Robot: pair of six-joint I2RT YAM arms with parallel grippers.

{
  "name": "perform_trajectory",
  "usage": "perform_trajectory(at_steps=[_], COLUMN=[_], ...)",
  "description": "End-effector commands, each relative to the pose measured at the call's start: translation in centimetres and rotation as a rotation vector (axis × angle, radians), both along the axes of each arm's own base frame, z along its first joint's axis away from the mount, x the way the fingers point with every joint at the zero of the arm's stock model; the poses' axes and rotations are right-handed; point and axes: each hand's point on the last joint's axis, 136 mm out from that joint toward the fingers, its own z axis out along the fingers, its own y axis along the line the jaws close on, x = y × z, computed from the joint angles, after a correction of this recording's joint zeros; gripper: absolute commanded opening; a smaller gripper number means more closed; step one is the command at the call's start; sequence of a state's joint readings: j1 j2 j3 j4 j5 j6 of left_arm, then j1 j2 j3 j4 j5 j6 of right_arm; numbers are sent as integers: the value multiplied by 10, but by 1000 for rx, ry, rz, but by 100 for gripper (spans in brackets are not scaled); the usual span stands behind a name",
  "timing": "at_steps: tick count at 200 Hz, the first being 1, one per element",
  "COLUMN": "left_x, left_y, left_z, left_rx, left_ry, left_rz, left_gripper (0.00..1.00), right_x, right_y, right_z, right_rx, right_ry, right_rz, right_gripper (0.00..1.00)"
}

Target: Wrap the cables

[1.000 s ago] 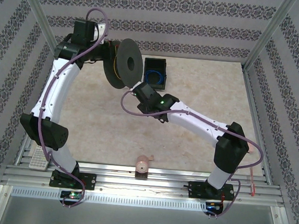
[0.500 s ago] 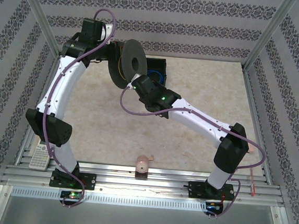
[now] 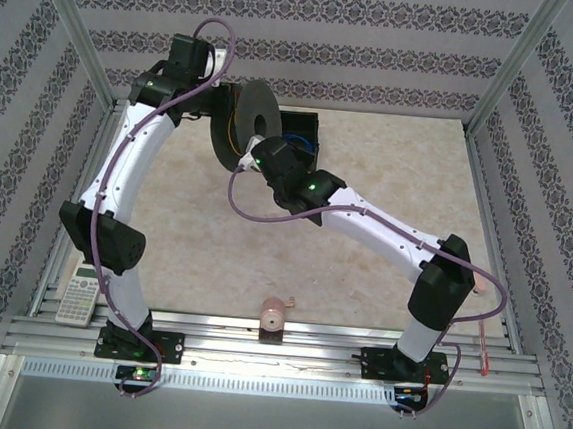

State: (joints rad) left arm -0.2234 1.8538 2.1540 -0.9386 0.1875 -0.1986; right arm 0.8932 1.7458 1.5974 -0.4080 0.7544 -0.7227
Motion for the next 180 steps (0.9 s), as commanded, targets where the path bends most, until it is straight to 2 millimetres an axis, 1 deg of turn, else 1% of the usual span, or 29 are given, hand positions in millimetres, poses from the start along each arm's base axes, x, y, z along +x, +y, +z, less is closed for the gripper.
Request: perform_trajectory(at_steps=[1, 15, 32, 48, 73, 88, 118, 139, 180], left_x=[31, 30, 29, 29, 27, 24, 18, 12, 7], left_y=[22, 23, 23, 21, 17, 15, 10, 4, -13], left_z=[-33, -33, -32, -31, -34, -37, -47, -58, -73], left_rx=[211, 216, 216, 204, 211, 227, 275, 321, 383], left_ry=[-11, -10, -14, -14, -5, 6, 31, 57, 86], left_rz=[60, 61, 62, 58, 41, 30, -6, -39, -92], left_gripper=[0, 0, 0, 0, 0, 0, 0, 0, 0], right_x=[-9, -3, 3, 7, 7, 10, 20, 26, 33], right_y=[44, 38, 25, 13, 12, 9, -4, -5, 8], right_z=[153, 155, 155, 157, 159, 167, 192, 207, 226], right_rx=[412, 359, 348, 402, 488, 521, 585, 606, 652], right_ry=[-347, -385, -428, -434, -407, -412, -428, -436, -444], right_rz=[77, 37, -17, -47, 2, 11, 16, 31, 57], right_gripper=[0, 0, 0, 0, 0, 0, 0, 0, 0])
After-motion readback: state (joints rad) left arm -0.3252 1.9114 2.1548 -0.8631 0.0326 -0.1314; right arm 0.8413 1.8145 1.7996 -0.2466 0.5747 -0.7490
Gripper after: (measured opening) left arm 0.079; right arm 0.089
